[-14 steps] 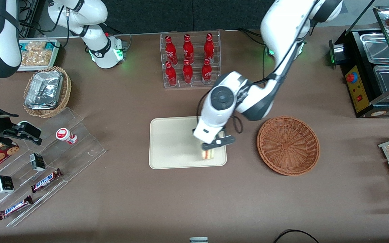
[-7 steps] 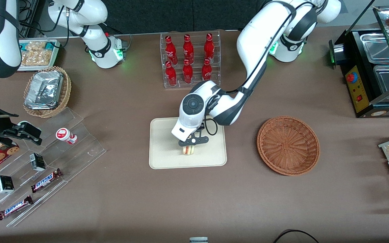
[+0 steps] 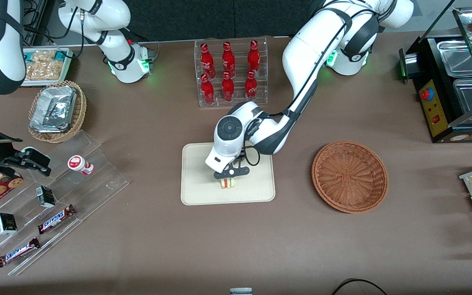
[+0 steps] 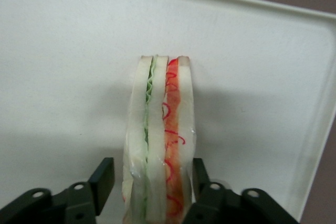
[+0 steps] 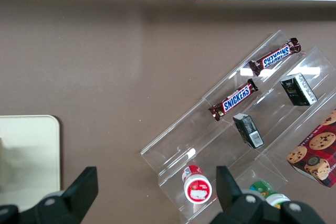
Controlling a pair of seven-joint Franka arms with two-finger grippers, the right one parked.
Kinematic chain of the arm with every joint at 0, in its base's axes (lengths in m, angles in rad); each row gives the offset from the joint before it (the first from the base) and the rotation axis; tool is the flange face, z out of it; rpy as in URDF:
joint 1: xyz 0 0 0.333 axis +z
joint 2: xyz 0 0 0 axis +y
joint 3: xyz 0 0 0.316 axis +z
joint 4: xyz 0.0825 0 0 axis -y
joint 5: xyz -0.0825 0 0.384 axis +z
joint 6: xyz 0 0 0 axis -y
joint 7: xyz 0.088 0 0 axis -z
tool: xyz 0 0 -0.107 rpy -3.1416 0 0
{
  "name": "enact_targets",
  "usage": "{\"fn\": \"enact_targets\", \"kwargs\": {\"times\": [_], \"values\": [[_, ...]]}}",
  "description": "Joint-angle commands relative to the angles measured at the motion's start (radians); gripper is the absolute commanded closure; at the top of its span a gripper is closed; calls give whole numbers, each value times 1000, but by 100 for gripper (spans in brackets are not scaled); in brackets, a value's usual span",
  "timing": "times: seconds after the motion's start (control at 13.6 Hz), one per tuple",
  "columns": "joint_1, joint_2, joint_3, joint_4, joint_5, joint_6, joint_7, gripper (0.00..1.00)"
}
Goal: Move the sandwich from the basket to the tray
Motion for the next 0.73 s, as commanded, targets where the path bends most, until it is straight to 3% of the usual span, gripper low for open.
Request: {"fn": "enact_targets", "kwargs": {"times": [0.0, 0.29, 0.66], "values": [[46, -73, 11, 72, 7, -166, -18, 0], [216, -294, 7, -10, -42, -330, 136, 1], [474, -648, 8, -499, -61, -239, 448, 1]]}}
